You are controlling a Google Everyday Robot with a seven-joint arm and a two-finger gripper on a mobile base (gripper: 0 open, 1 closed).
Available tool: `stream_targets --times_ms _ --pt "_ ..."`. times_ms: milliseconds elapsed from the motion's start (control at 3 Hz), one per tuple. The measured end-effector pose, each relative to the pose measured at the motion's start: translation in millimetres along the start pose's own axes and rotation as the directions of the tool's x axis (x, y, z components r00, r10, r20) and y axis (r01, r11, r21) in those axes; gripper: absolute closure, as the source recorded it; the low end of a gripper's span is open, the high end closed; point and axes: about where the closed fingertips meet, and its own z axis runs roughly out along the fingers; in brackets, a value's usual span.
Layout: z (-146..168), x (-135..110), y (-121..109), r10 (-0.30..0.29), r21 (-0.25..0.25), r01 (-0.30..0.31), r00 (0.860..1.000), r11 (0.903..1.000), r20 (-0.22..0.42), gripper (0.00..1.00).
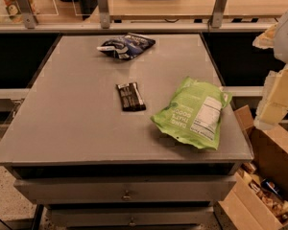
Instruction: Move rxbar chocolate near blue chip bag
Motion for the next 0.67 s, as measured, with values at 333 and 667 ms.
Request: stream_targets --times_ms 333,667 --pt "0.0 0.0 0.0 0.0 0.0 0.0 1.0 1.0 0.0 0.0" --pt "6.0 -8.4 -3.9 0.04 -0.004 -0.04 0.999 0.9992 0.025 0.0"
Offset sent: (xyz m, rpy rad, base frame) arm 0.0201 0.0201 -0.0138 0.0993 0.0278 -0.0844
